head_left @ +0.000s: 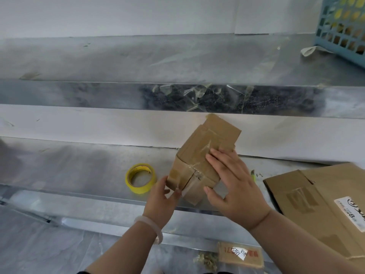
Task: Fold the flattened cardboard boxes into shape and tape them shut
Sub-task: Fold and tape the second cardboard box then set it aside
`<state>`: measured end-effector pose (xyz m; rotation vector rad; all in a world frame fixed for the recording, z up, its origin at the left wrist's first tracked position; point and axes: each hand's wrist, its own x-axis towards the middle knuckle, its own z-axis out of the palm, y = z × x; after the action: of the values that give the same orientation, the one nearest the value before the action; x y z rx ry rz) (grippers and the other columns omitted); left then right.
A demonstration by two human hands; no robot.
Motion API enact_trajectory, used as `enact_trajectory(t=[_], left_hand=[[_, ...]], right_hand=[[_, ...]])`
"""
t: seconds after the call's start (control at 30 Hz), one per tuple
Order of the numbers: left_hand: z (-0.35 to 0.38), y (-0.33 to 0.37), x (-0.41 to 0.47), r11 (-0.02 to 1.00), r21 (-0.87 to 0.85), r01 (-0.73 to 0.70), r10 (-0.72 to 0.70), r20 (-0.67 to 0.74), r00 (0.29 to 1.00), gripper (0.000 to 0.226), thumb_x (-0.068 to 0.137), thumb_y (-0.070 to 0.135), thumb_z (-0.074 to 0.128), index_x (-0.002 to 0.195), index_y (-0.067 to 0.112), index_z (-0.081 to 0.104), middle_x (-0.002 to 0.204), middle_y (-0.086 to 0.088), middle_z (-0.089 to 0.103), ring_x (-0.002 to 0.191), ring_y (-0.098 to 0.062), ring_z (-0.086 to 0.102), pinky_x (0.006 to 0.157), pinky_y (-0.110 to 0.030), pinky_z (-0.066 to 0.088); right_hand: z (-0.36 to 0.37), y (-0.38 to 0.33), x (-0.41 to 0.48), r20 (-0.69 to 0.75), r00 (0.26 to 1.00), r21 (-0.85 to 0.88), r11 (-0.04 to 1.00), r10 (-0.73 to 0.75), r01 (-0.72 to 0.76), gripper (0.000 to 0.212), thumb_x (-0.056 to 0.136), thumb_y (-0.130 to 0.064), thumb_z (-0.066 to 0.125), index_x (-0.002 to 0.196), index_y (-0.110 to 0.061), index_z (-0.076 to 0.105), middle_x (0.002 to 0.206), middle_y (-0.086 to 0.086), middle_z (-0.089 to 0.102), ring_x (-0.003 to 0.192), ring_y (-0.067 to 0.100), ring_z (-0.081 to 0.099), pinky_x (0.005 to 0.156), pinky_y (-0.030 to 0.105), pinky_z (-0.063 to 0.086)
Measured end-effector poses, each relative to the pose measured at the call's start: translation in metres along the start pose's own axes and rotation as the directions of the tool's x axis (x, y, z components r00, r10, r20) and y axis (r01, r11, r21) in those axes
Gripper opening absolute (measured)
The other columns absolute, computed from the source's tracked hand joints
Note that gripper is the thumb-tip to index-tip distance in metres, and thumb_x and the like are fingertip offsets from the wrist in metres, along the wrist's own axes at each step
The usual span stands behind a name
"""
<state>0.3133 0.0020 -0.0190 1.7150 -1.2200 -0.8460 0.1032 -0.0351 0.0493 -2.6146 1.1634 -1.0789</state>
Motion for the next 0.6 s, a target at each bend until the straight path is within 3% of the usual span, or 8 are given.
enact_trajectory(t=[0.13, 0.23, 0.3, 0.37, 0.47, 0.53, 0.6], left_hand=[[-0.012, 0.007, -0.002, 0.983, 0.105, -0.151, 0.148, 0.039, 0.988, 0.035, 0.075, 0.04, 0.066, 0.107, 0.026, 0.06, 0.102, 0.011, 0.059, 0.098, -0.005, 0.056, 0.086, -0.025, 0.047], [-0.013, 0.017, -0.01, 0.969, 0.063, -0.238, 0.236, 0.031, 0.971, 0.03, 0.076, 0.046, 0.064, 0.097, 0.026, 0.065, 0.101, 0.014, 0.064, 0.099, -0.01, 0.062, 0.085, -0.027, 0.052], [-0.01, 0.016, -0.006, 0.975, 0.016, -0.221, 0.221, 0.029, 0.975, 0.021, 0.078, 0.038, 0.07, 0.093, 0.025, 0.067, 0.099, 0.009, 0.067, 0.095, -0.011, 0.064, 0.082, -0.035, 0.056], [-0.007, 0.015, -0.001, 0.981, 0.003, -0.193, 0.193, 0.031, 0.981, 0.02, 0.084, 0.021, 0.07, 0.103, 0.025, 0.066, 0.1, 0.005, 0.067, 0.095, -0.01, 0.065, 0.082, -0.039, 0.057], [-0.008, 0.019, 0.002, 0.981, 0.001, -0.195, 0.195, 0.056, 0.979, 0.055, 0.091, 0.015, 0.064, 0.136, 0.039, 0.047, 0.116, 0.008, 0.063, 0.104, -0.003, 0.062, 0.087, -0.029, 0.055], [-0.009, 0.023, 0.001, 0.968, 0.037, -0.25, 0.248, 0.055, 0.967, 0.069, 0.091, 0.017, 0.064, 0.145, 0.042, 0.029, 0.125, 0.013, 0.057, 0.109, -0.001, 0.059, 0.088, -0.02, 0.051], [-0.011, 0.023, 0.003, 0.947, 0.094, -0.306, 0.3, 0.067, 0.952, 0.072, 0.092, 0.02, 0.063, 0.148, 0.042, 0.024, 0.125, 0.017, 0.054, 0.112, -0.003, 0.055, 0.09, -0.018, 0.05]], right_hand=[[-0.005, 0.001, 0.004, 0.014, 0.997, -0.012, 0.997, -0.076, 0.076, 0.063, 0.082, -0.037, 0.064, 0.138, -0.011, 0.054, 0.143, 0.002, 0.051, 0.14, 0.018, 0.038, 0.119, 0.043, 0.028], [-0.007, -0.001, 0.012, 0.064, 0.977, -0.015, 0.979, -0.202, 0.204, 0.057, 0.082, -0.029, 0.065, 0.135, -0.009, 0.058, 0.14, 0.002, 0.054, 0.141, 0.018, 0.038, 0.119, 0.042, 0.028], [-0.002, 0.003, 0.016, 0.111, 0.971, 0.003, 0.977, -0.21, 0.211, 0.054, 0.082, -0.025, 0.065, 0.134, -0.011, 0.059, 0.14, 0.001, 0.054, 0.142, 0.017, 0.036, 0.119, 0.039, 0.028], [0.005, 0.013, 0.016, 0.209, 0.968, 0.015, 0.99, -0.138, 0.138, 0.054, 0.085, -0.024, 0.062, 0.137, -0.015, 0.056, 0.145, -0.002, 0.05, 0.146, 0.013, 0.029, 0.116, 0.039, 0.034], [0.013, 0.03, 0.008, 0.303, 0.951, 0.008, 0.998, -0.069, 0.07, 0.054, 0.09, -0.027, 0.057, 0.143, -0.022, 0.048, 0.152, -0.006, 0.041, 0.149, 0.008, 0.018, 0.117, 0.04, 0.033], [0.015, 0.035, 0.005, 0.314, 0.947, 0.007, 0.998, -0.068, 0.069, 0.056, 0.09, -0.023, 0.063, 0.143, -0.022, 0.048, 0.153, -0.006, 0.039, 0.149, 0.008, 0.017, 0.117, 0.036, 0.028], [0.016, 0.036, 0.007, 0.319, 0.946, -0.024, 0.997, -0.064, 0.075, 0.061, 0.087, -0.02, 0.069, 0.144, -0.023, 0.047, 0.154, -0.007, 0.038, 0.149, 0.009, 0.018, 0.116, 0.036, 0.029]])
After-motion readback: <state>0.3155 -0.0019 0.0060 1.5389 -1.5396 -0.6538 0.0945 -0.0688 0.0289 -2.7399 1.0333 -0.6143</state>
